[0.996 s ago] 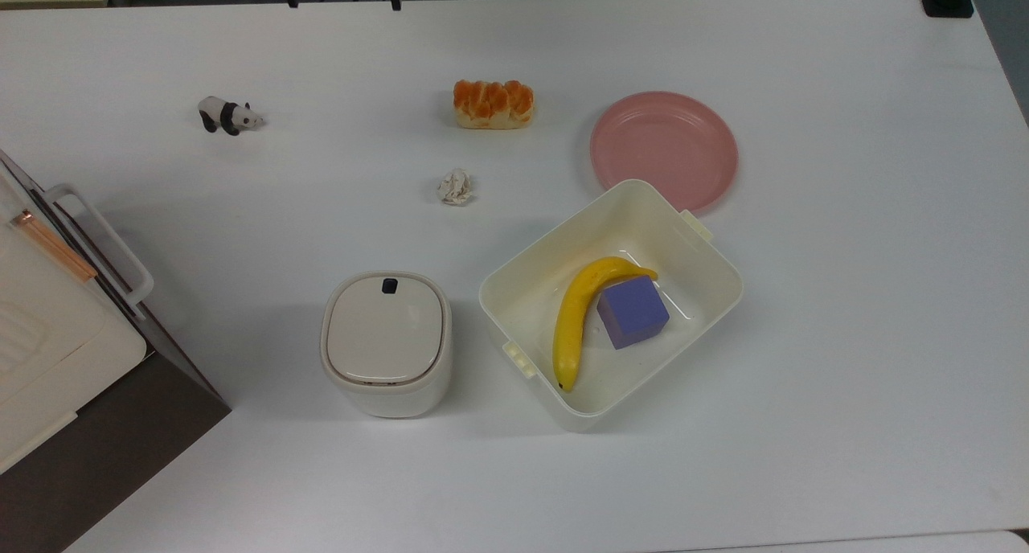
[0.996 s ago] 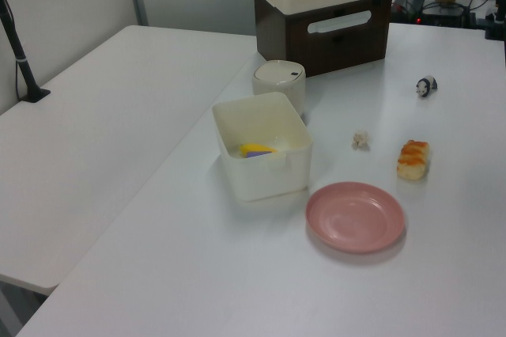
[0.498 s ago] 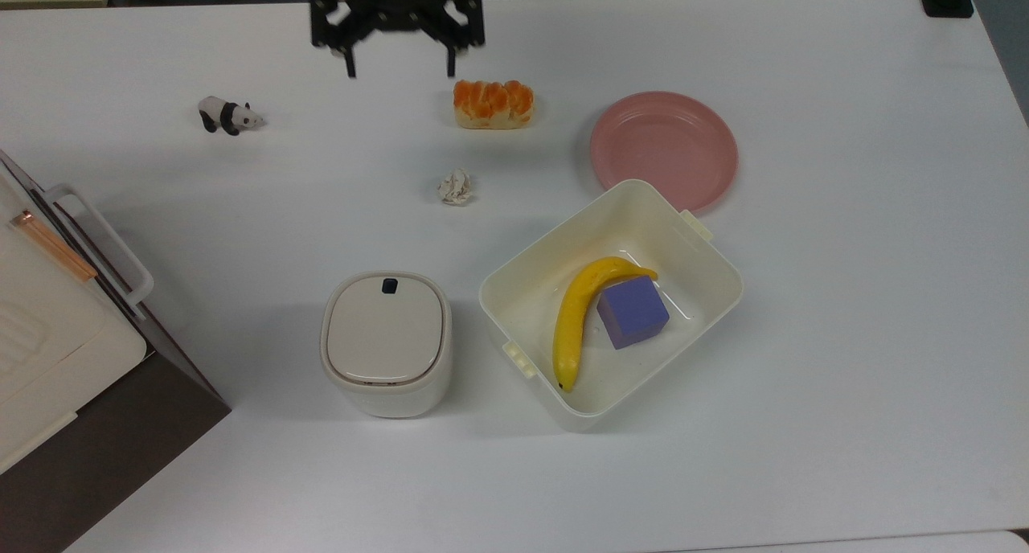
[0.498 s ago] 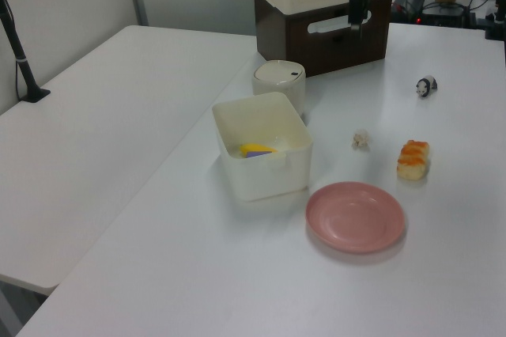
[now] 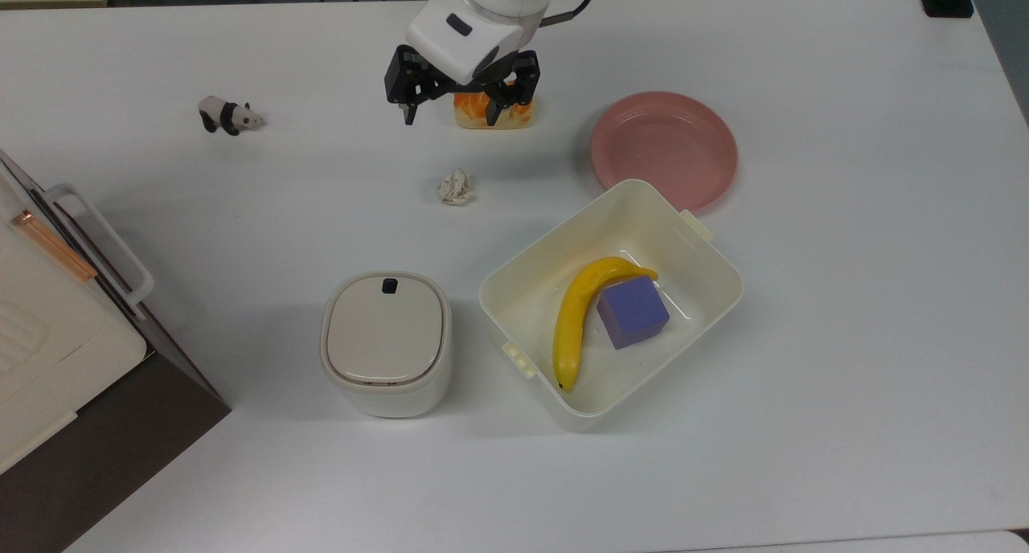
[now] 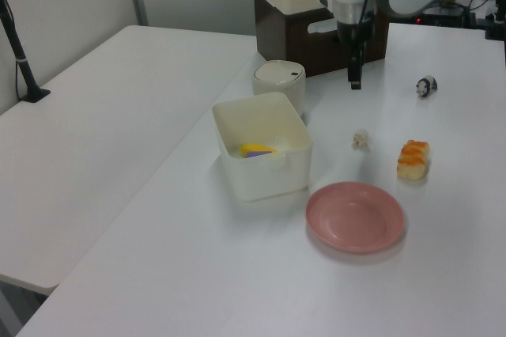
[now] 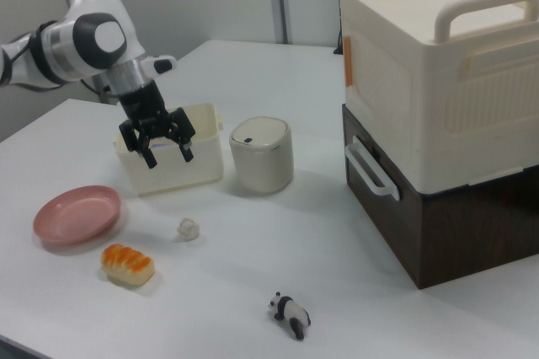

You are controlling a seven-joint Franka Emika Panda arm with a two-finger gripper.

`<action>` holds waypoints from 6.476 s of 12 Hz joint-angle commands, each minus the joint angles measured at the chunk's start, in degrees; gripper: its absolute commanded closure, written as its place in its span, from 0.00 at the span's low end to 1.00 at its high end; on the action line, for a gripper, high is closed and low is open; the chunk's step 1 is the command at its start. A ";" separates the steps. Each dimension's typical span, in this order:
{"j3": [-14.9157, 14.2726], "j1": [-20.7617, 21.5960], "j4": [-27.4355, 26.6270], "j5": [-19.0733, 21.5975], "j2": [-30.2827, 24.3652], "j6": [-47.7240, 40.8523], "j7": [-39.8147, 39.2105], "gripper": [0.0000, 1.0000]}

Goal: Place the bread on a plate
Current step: 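Move the open gripper over the orange-topped bread roll and lower it, then close the gripper on the bread roll, then lift the bread roll and carry it toward the pink plate, then lower the bread roll onto the pink plate and open the gripper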

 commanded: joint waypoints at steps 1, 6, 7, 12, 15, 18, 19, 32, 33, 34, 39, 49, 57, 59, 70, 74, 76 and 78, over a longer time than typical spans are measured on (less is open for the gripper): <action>-0.21 0.18 -10.05 -1.70 -7.65 2.48 -1.90 0.01; 0.67 2.28 -15.06 -1.08 -8.63 -0.69 -3.24 0.00; 1.02 2.81 -16.21 -1.08 -8.45 -0.52 -4.11 0.00; 3.56 5.89 -17.01 -0.91 -6.87 -6.73 -17.10 0.00; 4.28 8.60 -17.27 -0.91 -4.68 -12.54 -23.34 0.00; 4.72 9.05 -16.84 -1.34 -2.04 -14.31 -29.24 0.00; 4.72 9.05 -15.53 -1.78 -0.38 -14.40 -29.25 0.00; 5.16 8.79 -14.02 -11.89 9.21 -13.96 -27.23 0.09; 5.24 8.79 -14.46 -12.24 9.65 -13.96 -27.23 0.09; 5.51 8.79 -14.72 -12.42 9.74 -14.05 -27.23 0.09; 5.86 8.61 -14.02 -12.77 10.00 -13.96 -27.32 0.71; 6.82 6.42 -2.87 -5.48 3.51 -13.61 -20.04 0.84; 7.18 8.60 -3.38 2.96 0.51 -4.03 5.00 0.85; 7.70 10.89 -3.56 4.54 0.51 -1.58 10.37 0.85; 8.58 18.46 -2.07 -2.75 12.29 7.05 23.31 0.73; 8.58 18.54 -2.07 -4.16 12.12 6.17 22.61 0.21; 8.67 18.46 -1.98 -4.34 11.33 4.59 21.21 0.19; 9.11 18.19 -1.89 -4.07 9.31 1.17 17.96 0.19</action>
